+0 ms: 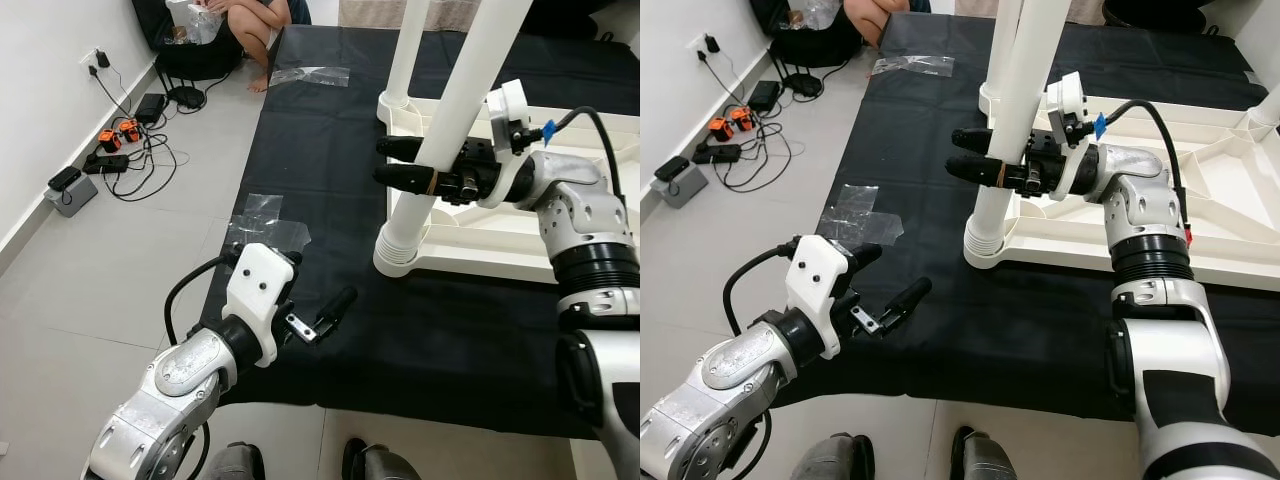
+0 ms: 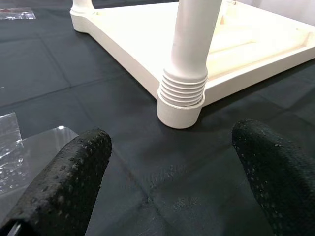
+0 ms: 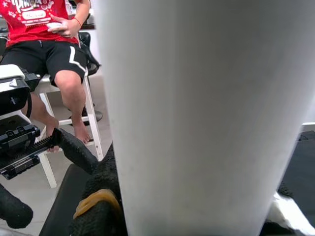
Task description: Building children table
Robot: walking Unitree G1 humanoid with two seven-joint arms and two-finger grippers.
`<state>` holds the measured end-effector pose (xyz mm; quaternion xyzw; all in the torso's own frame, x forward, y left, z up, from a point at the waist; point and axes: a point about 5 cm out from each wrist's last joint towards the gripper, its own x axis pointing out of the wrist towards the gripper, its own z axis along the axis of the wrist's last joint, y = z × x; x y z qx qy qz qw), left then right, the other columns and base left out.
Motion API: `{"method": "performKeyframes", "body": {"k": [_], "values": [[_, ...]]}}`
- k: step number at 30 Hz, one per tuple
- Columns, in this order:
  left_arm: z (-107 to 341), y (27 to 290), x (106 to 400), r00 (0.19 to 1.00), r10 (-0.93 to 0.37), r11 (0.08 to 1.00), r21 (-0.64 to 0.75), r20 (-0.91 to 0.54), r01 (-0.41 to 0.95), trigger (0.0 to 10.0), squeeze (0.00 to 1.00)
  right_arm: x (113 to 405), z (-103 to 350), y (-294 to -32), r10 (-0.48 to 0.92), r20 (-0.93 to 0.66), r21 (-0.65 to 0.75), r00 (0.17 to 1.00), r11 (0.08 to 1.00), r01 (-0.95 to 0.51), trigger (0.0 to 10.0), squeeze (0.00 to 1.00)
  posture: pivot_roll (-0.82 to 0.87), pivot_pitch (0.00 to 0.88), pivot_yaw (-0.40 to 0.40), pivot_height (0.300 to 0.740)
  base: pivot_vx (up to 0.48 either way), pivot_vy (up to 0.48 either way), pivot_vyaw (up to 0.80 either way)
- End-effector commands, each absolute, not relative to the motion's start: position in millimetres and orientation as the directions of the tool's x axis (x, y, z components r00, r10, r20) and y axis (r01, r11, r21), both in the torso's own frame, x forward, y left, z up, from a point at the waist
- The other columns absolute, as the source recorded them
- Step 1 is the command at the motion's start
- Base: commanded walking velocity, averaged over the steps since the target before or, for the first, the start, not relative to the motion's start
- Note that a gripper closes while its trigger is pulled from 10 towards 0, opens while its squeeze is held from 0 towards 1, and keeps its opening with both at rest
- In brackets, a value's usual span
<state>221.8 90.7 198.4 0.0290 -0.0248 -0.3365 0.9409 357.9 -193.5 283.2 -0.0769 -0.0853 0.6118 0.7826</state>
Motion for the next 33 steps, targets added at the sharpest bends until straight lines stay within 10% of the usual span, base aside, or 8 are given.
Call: {"method": "performKeyframes", "body": {"k": [1, 33], "values": [[196.5, 91.8, 222.1, 0.773, -0.634, 0.771, 0.083, 0.019, 0.631, 10.0, 0.0, 357.0, 279.9, -196.7, 0.971, 0.005, -0.219, 0.239, 0.235, -0.947, 10.0, 0.0, 0.1, 0.2, -0.011, 0.74, 0.0, 0.0, 0.0], [197.4, 90.8, 222.5, 0.775, -0.631, 0.774, 0.09, 0.031, 0.626, 10.0, 0.0, 362.2, 238.3, -179.8, 0.938, -0.058, -0.132, 0.342, 0.333, -0.934, 10.0, 0.0, 0.1, 0.19, -0.016, 0.74, 0.0, 0.0, 0.0]]}}
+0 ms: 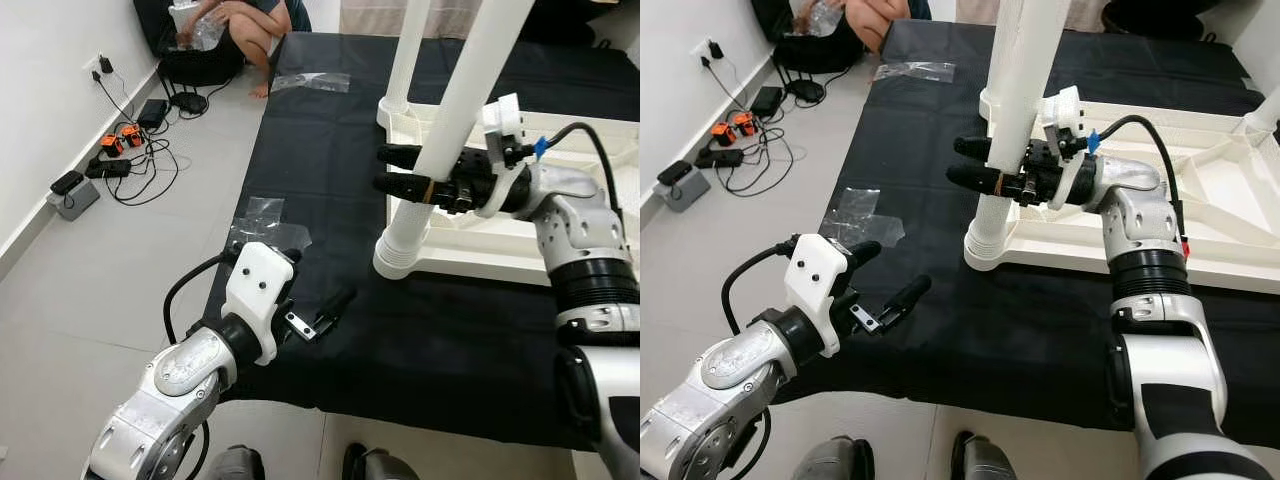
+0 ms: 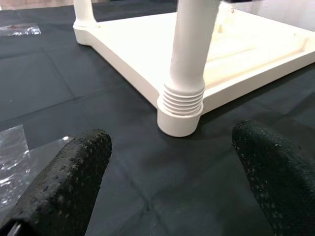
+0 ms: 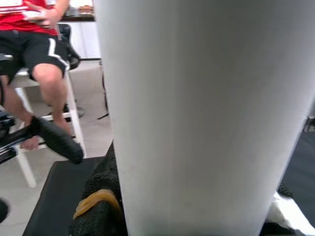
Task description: Building children table
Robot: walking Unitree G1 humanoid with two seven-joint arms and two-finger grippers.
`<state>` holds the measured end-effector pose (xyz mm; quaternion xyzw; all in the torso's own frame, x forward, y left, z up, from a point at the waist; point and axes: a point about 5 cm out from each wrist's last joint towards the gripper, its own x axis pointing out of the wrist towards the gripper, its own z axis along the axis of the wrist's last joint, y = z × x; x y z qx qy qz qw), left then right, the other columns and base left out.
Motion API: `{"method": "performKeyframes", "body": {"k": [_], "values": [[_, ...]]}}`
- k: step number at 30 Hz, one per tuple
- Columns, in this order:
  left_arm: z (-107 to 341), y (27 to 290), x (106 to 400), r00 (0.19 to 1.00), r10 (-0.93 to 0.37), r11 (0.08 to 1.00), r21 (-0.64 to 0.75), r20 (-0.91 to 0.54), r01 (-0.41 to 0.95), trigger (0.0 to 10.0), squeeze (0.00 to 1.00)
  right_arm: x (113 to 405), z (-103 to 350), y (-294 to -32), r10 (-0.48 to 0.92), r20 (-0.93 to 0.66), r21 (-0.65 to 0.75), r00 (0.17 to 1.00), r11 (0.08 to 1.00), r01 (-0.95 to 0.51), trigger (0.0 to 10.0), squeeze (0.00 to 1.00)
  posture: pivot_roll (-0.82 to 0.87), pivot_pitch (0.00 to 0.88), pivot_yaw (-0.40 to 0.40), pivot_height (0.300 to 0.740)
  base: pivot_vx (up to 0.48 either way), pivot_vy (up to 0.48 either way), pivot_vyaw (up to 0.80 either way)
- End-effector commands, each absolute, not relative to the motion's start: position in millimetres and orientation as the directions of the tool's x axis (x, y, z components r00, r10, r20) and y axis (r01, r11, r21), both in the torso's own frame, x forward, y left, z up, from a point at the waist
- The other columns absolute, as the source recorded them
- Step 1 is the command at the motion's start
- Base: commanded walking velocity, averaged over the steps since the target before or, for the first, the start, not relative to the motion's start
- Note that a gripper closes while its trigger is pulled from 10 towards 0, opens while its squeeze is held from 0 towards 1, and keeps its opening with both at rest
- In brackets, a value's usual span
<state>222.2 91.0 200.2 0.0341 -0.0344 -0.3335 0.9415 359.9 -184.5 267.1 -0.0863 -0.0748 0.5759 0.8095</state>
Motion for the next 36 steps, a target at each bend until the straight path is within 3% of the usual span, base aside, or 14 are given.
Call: {"method": "performKeyframes", "body": {"k": [1, 11, 15, 24, 29, 31, 33, 36], "values": [[197.3, 90.6, 222.4, 0.775, -0.631, 0.774, 0.09, 0.031, 0.626, 10.0, 0.0, 362.4, 237.6, -179.2, 0.937, -0.061, -0.129, 0.345, 0.335, -0.933, 10.0, 0.0, 0.1, 0.19, -0.016, 0.74, 0.0, 0.0, 0.0], [198.3, 91.4, 223.1, 0.782, -0.623, 0.781, 0.089, 0.036, 0.618, 10.0, 0.0, 375.8, 236.2, -175.3, 0.868, -0.06, -0.144, 0.493, 0.482, -0.864, 10.0, 0.0, 0.1, 0.195, -0.026, 0.74, 0.0, 0.0, 0.0], [199.3, 93.0, 225.9, 0.789, -0.613, 0.788, 0.098, 0.042, 0.608, 10.0, 0.0, 382.9, 229.9, -175.7, 0.789, -0.063, -0.134, 0.611, 0.6, -0.789, 10.0, 0.0, 0.09, 0.2, -0.027, 0.74, 0.0, 0.0, 0.0], [200.3, 95.3, 228.8, 0.798, -0.601, 0.797, 0.103, 0.047, 0.595, 10.0, 0.0, 384.4, 223.6, -173.1, 0.741, -0.035, -0.112, 0.67, 0.664, -0.74, 10.0, 0.0, 0.09, 0.205, -0.03, 0.74, 0.0, 0.0, 0.0], [202.2, 98.1, 231.0, 0.81, -0.584, 0.81, 0.105, 0.056, 0.577, 10.0, 0.0, 392.2, 219.5, -173.5, 0.618, -0.025, -0.084, 0.786, 0.782, -0.618, 10.0, 0.0, 0.08, 0.209, -0.03, 0.74, 0.0, 0.0, 0.0], [202.2, 98.1, 231.0, 0.81, -0.584, 0.81, 0.105, 0.056, 0.577, 10.0, 0.0, 392.2, 219.5, -173.5, 0.618, -0.025, -0.084, 0.786, 0.782, -0.618, 10.0, 0.0, 0.08, 0.209, -0.03, 0.74, 0.0, 0.0, 0.0], [202.6, 98.7, 232.7, 0.816, -0.574, 0.817, 0.107, 0.061, 0.567, 10.0, 0.0, 398.8, 214.2, -172.9, 0.48, -0.033, -0.055, 0.876, 0.875, -0.482, 10.0, 0.0, 0.08, 0.209, -0.031, 0.74, 0.0, 0.0, 0.0], [202.6, 98.8, 233.0, 0.818, -0.572, 0.818, 0.109, 0.062, 0.564, 10.0, 0.0, 401.0, 212.0, -170.4, 0.424, -0.037, -0.039, 0.905, 0.904, -0.425, 10.0, 0.0, 0.08, 0.21, -0.032, 0.74, 0.0, 0.0, 0.0]]}}
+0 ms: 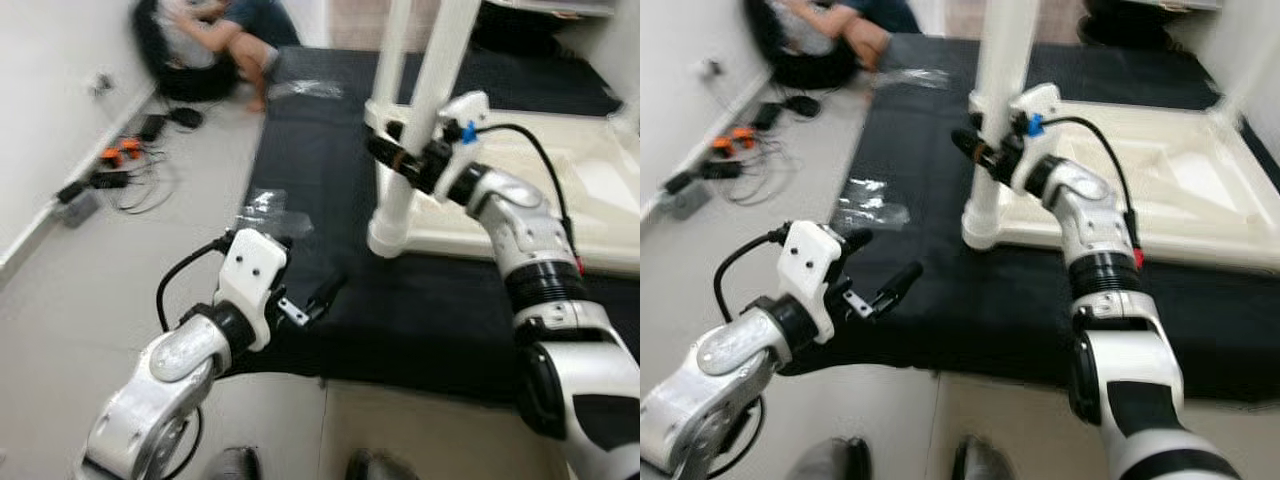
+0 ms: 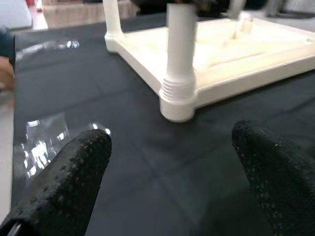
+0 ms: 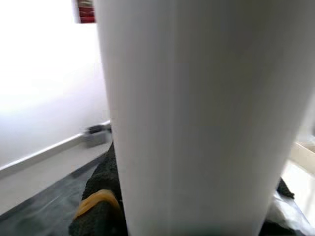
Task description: Building children table
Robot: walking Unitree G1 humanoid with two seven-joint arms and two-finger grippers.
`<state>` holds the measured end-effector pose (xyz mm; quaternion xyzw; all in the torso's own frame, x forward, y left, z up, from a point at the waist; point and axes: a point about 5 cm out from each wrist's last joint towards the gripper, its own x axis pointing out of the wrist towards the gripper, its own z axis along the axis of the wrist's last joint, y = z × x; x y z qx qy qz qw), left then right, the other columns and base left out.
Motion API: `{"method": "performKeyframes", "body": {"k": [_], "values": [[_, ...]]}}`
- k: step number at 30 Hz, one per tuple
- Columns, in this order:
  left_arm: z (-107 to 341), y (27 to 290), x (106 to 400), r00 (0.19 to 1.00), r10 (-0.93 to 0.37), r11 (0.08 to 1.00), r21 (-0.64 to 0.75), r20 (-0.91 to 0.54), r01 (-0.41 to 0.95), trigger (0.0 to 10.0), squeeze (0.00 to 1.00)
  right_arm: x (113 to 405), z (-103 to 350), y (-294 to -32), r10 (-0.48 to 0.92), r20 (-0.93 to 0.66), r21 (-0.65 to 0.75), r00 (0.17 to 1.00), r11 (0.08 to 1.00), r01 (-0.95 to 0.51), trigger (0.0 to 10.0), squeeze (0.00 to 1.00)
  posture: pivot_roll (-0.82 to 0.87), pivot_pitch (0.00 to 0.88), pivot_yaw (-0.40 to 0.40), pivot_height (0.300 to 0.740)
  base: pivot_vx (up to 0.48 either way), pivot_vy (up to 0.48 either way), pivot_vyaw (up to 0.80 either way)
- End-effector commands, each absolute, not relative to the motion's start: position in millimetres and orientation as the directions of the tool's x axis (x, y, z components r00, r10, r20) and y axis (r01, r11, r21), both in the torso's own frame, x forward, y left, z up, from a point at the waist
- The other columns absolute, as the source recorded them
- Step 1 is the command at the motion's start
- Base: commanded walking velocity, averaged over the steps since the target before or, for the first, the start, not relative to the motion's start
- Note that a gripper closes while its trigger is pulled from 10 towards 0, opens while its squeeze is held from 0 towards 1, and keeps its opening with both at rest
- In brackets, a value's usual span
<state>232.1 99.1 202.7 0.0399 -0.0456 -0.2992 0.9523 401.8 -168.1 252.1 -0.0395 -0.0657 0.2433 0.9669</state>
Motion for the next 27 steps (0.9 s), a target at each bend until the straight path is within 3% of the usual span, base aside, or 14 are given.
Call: {"method": "performKeyframes", "body": {"k": [1, 5, 12, 18, 23, 27], "values": [[202.7, 99.0, 233.1, 0.82, -0.57, 0.82, 0.107, 0.063, 0.562, 10.0, 0.0, 402.0, 211.1, -167.6, 0.387, -0.035, -0.04, 0.921, 0.921, -0.389, 10.0, 0.0, 0.08, 0.21, -0.034, 0.74, 0.0, 0.0, 0.0], [202.5, 100.2, 233.4, 0.822, -0.566, 0.823, 0.11, 0.063, 0.558, 10.0, 0.0, 403.7, 209.8, -164.0, 0.31, -0.032, -0.039, 0.95, 0.95, -0.311, 10.0, 0.0, 0.08, 0.21, -0.034, 0.74, 0.0, 0.0, 0.0], [202.7, 101.4, 233.5, 0.826, -0.559, 0.827, 0.111, 0.067, 0.551, 10.0, 0.0, 405.9, 201.5, -166.5, 0.03, -0.071, -0.021, 0.997, 0.999, -0.032, 10.0, 0.0, 0.08, 0.193, -0.041, 0.74, 0.0, 0.0, 0.0], [202.0, 101.0, 233.2, 0.829, -0.556, 0.83, 0.111, 0.07, 0.547, 10.0, 0.0, 406.1, 204.6, -162.8, -0.139, -0.064, -0.018, 0.988, 0.99, 0.139, 10.0, 0.0, 0.08, 0.188, -0.044, 0.74, 0.0, 0.0, 0.0], [201.9, 100.2, 233.3, 0.83, -0.553, 0.832, 0.109, 0.074, 0.544, 10.0, 0.0, 404.0, 211.6, -143.3, -0.274, -0.035, 0.025, 0.961, 0.961, 0.275, 10.0, 0.0, 0.08, 0.186, -0.048, 0.74, 0.0, 0.0, 0.0], [202.1, 99.9, 233.5, 0.83, -0.552, 0.832, 0.109, 0.075, 0.544, 10.0, 0.0, 402.8, 214.2, -136.7, -0.296, -0.023, 0.052, 0.955, 0.954, 0.297, 10.0, 0.0, 0.08, 0.189, -0.052, 0.74, 0.0, 0.0, 0.0]]}}
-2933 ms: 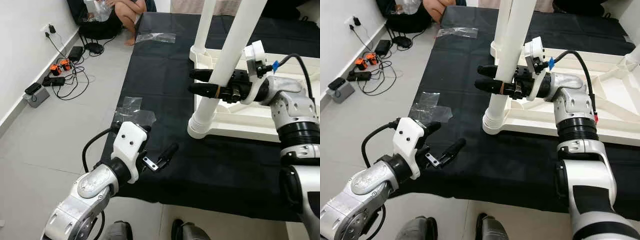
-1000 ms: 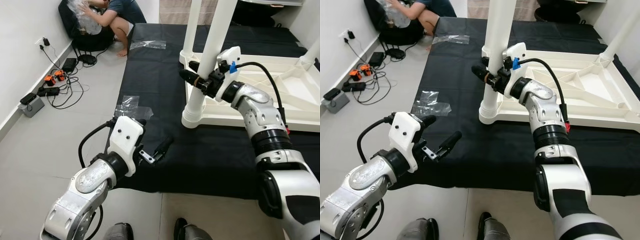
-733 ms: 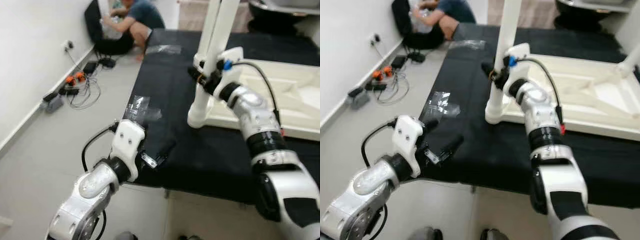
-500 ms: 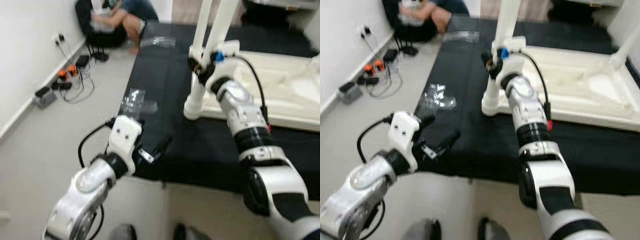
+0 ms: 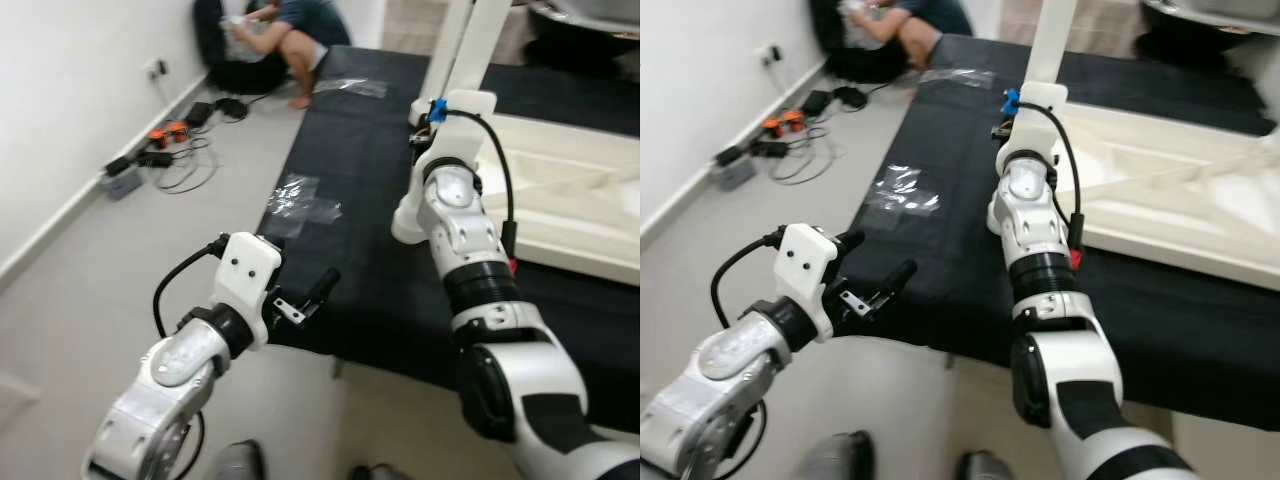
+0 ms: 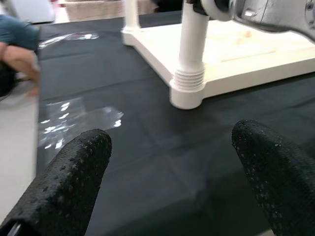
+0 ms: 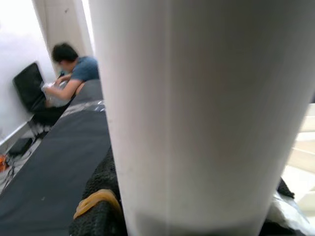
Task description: Building children table
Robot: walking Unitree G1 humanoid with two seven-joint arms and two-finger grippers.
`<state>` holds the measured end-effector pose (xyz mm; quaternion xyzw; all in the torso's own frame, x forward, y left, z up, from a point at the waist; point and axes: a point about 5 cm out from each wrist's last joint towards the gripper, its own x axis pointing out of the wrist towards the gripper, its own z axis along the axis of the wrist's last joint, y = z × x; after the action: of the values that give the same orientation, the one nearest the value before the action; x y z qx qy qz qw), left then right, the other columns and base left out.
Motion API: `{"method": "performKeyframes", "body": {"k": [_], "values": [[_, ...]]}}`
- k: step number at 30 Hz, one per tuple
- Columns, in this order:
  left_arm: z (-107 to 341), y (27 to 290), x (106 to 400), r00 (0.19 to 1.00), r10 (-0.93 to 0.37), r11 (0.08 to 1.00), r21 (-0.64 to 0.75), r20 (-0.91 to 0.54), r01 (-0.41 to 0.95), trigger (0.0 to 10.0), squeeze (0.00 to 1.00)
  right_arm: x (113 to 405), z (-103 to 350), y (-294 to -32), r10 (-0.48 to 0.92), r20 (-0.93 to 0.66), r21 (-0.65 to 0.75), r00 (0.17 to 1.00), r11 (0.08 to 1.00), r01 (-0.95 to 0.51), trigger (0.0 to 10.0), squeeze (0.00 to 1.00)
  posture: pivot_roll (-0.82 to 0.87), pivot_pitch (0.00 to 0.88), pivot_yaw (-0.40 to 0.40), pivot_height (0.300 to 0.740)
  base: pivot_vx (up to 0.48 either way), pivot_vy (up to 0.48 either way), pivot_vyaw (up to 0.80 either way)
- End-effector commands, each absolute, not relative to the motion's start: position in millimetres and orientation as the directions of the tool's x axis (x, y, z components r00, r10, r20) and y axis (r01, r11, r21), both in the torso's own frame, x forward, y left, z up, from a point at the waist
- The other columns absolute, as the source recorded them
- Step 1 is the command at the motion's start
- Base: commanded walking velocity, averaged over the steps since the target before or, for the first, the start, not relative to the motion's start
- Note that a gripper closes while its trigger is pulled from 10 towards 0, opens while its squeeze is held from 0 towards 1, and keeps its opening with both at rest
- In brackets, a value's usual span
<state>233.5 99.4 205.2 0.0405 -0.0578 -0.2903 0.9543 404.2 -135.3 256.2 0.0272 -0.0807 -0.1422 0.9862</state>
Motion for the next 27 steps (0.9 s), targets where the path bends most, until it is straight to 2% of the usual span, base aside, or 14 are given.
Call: {"method": "performKeyframes", "body": {"k": [1, 3, 9, 10, 11, 14, 18, 20, 21, 22, 23, 24, 27], "values": [[202.2, 100.1, 233.9, 0.83, -0.552, 0.832, 0.11, 0.075, 0.543, 10.0, 0.0, 401.7, 215.6, -132.1, -0.305, -0.016, 0.071, 0.952, 0.95, 0.305, 10.0, 0.0, 0.08, 0.189, -0.052, 0.74, 0.0, 0.0, 0.0], [202.3, 101.0, 234.9, 0.833, -0.549, 0.835, 0.111, 0.076, 0.54, 10.0, 0.0, 398.6, 218.0, -123.0, -0.342, -0.001, 0.118, 0.94, 0.933, 0.34, 10.0, 0.0, 0.08, 0.196, -0.056, 0.74, 0.0, 0.0, 0.0], [202.5, 101.9, 235.8, 0.836, -0.544, 0.837, 0.113, 0.077, 0.535, 10.0, 0.0, 394.3, 219.2, -117.6, -0.441, -0.009, 0.127, 0.898, 0.89, 0.438, 10.0, 0.0, 0.08, 0.202, -0.06, 0.74, 0.0, 0.0, 0.0], [202.3, 102.9, 235.6, 0.838, -0.54, 0.84, 0.112, 0.076, 0.531, 10.0, 0.0, 393.3, 219.1, -115.8, -0.53, -0.03, 0.106, 0.848, 0.841, 0.53, 10.0, 0.0, 0.09, 0.211, -0.063, 0.74, 0.0, 0.0, 0.0], [202.3, 102.9, 235.6, 0.838, -0.54, 0.84, 0.112, 0.076, 0.531, 10.0, 0.0, 393.3, 219.1, -115.8, -0.53, -0.03, 0.106, 0.848, 0.841, 0.53, 10.0, 0.0, 0.09, 0.211, -0.063, 0.74, 0.0, 0.0, 0.0], [202.4, 103.8, 235.0, 0.841, -0.535, 0.843, 0.113, 0.077, 0.526, 10.0, 0.0, 390.4, 218.4, -115.0, -0.653, -0.06, 0.05, 0.755, 0.753, 0.656, 10.0, 0.0, 0.09, 0.217, -0.067, 0.74, 0.0, 0.0, 0.0], [202.5, 103.8, 234.8, 0.842, -0.535, 0.843, 0.113, 0.077, 0.525, 10.0, 0.0, 389.7, 219.2, -114.9, -0.68, -0.056, 0.036, 0.731, 0.73, 0.682, 10.0, 0.0, 0.09, 0.221, -0.069, 0.74, 0.0, 0.0, 0.0], [202.6, 103.7, 234.6, 0.842, -0.533, 0.844, 0.112, 0.078, 0.524, 10.0, 0.0, 387.6, 221.9, -114.9, -0.739, -0.033, 0.03, 0.673, 0.672, 0.74, 10.0, 0.0, 0.09, 0.221, -0.07, 0.74, 0.0, 0.0, 0.0], [202.7, 103.9, 234.9, 0.843, -0.532, 0.845, 0.113, 0.078, 0.523, 10.0, 0.0, 385.3, 223.5, -116.2, -0.789, -0.01, 0.006, 0.614, 0.614, 0.789, 10.0, 0.0, 0.09, 0.224, -0.07, 0.74, 0.0, 0.0, 0.0], [202.7, 103.9, 234.9, 0.843, -0.532, 0.845, 0.113, 0.078, 0.523, 10.0, 0.0, 385.3, 223.5, -116.2, -0.789, -0.01, 0.006, 0.614, 0.614, 0.789, 10.0, 0.0, 0.09, 0.224, -0.07, 0.74, 0.0, 0.0, 0.0], [202.7, 104.1, 235.1, 0.844, -0.531, 0.846, 0.113, 0.077, 0.522, 10.0, 0.0, 383.4, 224.7, -117.0, -0.821, 0.008, -0.011, 0.571, 0.571, 0.821, 10.0, 0.0, 0.09, 0.224, -0.07, 0.74, 0.0, 0.0, 0.0], [202.7, 104.1, 235.1, 0.844, -0.531, 0.846, 0.113, 0.077, 0.522, 10.0, 0.0, 383.4, 224.7, -117.0, -0.821, 0.008, -0.011, 0.571, 0.571, 0.821, 10.0, 0.0, 0.09, 0.224, -0.07, 0.74, 0.0, 0.0, 0.0], [202.8, 104.3, 235.3, 0.845, -0.53, 0.846, 0.113, 0.077, 0.521, 10.0, 0.0, 379.7, 224.1, -118.3, -0.871, 0.012, -0.016, 0.492, 0.492, 0.871, 10.0, 0.0, 0.1, 0.227, -0.07, 0.74, 0.0, 0.0, 0.0]]}}
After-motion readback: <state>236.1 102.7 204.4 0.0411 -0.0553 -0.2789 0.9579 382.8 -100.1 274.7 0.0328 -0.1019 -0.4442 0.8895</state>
